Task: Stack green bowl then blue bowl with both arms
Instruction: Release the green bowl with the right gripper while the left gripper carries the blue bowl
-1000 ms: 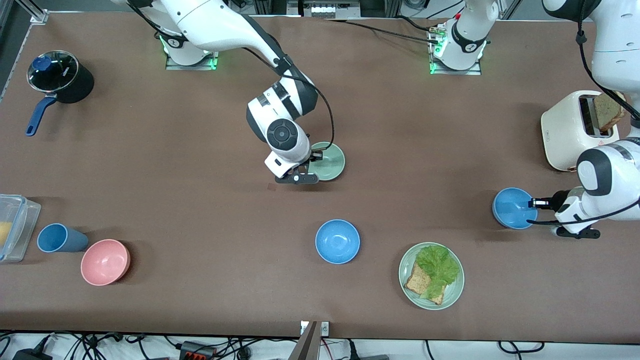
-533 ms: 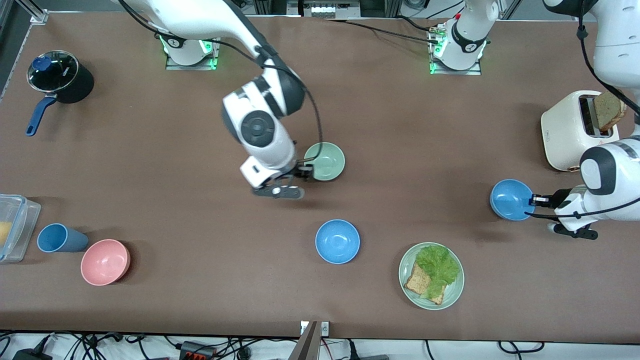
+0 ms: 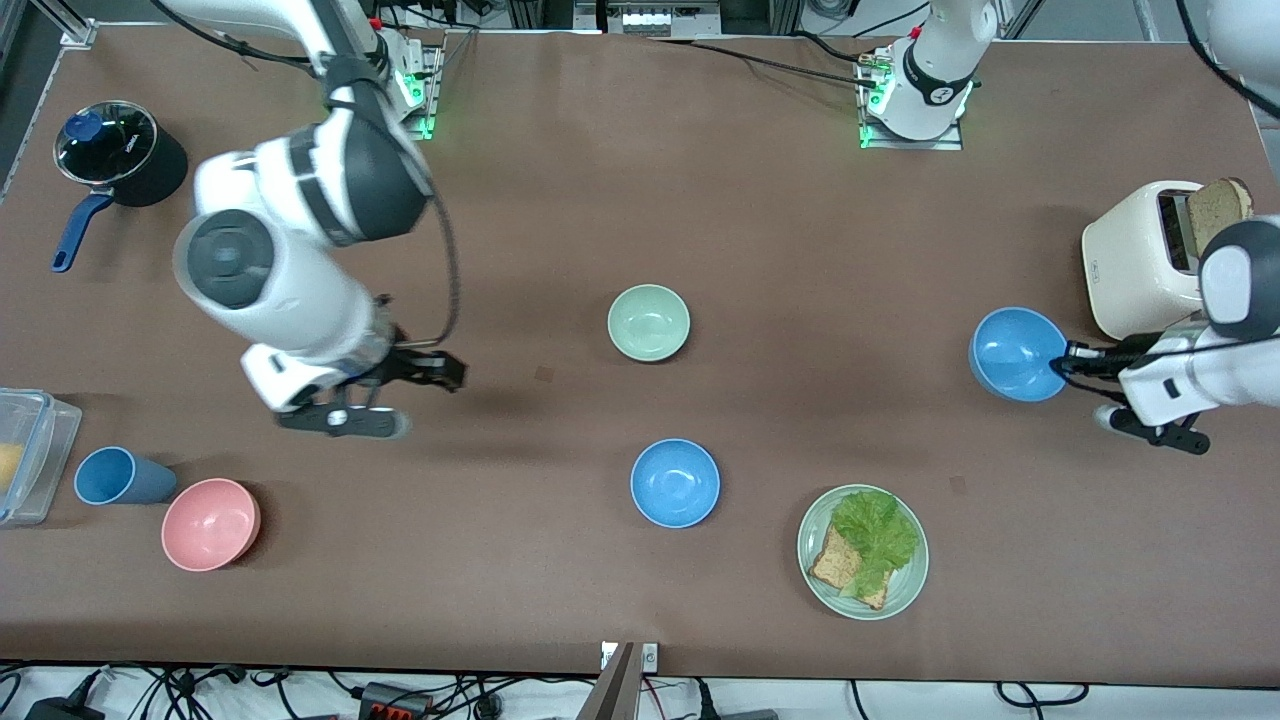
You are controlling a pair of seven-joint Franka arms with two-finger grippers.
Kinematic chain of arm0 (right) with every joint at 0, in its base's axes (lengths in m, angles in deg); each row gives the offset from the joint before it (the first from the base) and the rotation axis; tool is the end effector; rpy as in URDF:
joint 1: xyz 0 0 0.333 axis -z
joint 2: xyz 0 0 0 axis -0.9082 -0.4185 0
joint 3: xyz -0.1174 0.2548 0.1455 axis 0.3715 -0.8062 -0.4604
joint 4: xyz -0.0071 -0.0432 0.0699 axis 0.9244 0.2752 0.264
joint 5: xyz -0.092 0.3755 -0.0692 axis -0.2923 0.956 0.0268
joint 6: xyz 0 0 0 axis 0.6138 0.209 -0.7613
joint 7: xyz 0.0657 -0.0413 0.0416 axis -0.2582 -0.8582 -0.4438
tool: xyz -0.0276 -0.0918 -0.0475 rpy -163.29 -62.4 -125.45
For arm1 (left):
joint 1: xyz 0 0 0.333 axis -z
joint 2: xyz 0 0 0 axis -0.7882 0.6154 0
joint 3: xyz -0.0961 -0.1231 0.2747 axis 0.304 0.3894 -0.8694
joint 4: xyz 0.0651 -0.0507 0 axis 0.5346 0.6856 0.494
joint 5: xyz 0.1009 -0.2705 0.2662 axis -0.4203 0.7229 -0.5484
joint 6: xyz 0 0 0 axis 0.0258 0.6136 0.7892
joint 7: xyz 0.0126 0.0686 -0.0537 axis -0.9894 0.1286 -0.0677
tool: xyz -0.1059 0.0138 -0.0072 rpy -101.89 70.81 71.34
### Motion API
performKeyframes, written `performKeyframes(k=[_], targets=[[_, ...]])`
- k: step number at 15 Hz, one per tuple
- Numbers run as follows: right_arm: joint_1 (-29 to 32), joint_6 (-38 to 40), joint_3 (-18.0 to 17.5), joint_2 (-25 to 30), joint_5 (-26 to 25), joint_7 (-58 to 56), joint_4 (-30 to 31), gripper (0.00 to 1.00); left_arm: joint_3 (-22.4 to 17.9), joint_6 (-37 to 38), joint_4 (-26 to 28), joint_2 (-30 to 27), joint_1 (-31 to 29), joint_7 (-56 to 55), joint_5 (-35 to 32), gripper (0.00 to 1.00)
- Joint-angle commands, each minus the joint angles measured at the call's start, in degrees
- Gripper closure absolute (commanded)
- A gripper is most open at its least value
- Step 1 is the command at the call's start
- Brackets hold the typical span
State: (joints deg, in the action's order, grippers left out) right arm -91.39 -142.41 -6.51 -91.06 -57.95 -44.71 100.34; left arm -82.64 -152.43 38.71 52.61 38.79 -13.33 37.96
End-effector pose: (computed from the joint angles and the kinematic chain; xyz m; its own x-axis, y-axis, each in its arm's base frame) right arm 0.6666 0.2229 0.4699 0.9930 -0.1176 -0.0085 -0.1178 -0.9926 -0.0288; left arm 0.6343 0.0692 0.3941 0.9398 -0.2461 -0.2370 -0.2008 -0.9591 0.1997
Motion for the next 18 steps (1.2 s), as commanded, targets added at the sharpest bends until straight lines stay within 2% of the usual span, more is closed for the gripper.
performKeyframes(k=[1,3,6,8,10,12,17,18], targets=[[5.7,1.9,-0.7,1.8,0.1,-2.1,-0.5,0.0,5.4,4.4,1.4,-4.8,-0.4,-11.0,1.8,0.99],[10.5,2.1,-1.1,3.1,0.1,-5.6,-0.5,0.0,11.1,6.5,1.6,-6.8,-0.6,-22.2,2.8,0.99],[16.3,2.0,-1.7,5.8,-0.1,-11.4,0.1,0.0,16.7,5.5,2.9,-6.8,-0.4,-29.0,3.9,0.99],[19.5,4.1,-2.0,8.0,-0.4,-15.3,0.8,0.0,19.8,1.1,3.2,-4.2,0.5,-34.2,6.4,0.99],[23.0,5.2,-4.2,9.9,-0.8,-20.2,1.2,0.0,22.4,-3.4,3.2,-2.5,3.5,-42.0,6.3,0.99],[27.0,5.4,-7.0,11.7,-2.1,-23.0,2.5,0.0,22.6,-4.9,3.2,-1.8,8.7,-48.7,6.2,0.99],[26.7,9.5,-7.5,15.3,-5.6,-22.2,5.2,0.0,22.6,-15.1,3.3,6.3,17.9,-56.1,3.1,0.99],[26.8,9.1,-7.5,16.7,-5.6,-22.1,7.5,0.0,22.4,-15.7,3.3,6.8,19.5,-57.0,3.0,0.99]])
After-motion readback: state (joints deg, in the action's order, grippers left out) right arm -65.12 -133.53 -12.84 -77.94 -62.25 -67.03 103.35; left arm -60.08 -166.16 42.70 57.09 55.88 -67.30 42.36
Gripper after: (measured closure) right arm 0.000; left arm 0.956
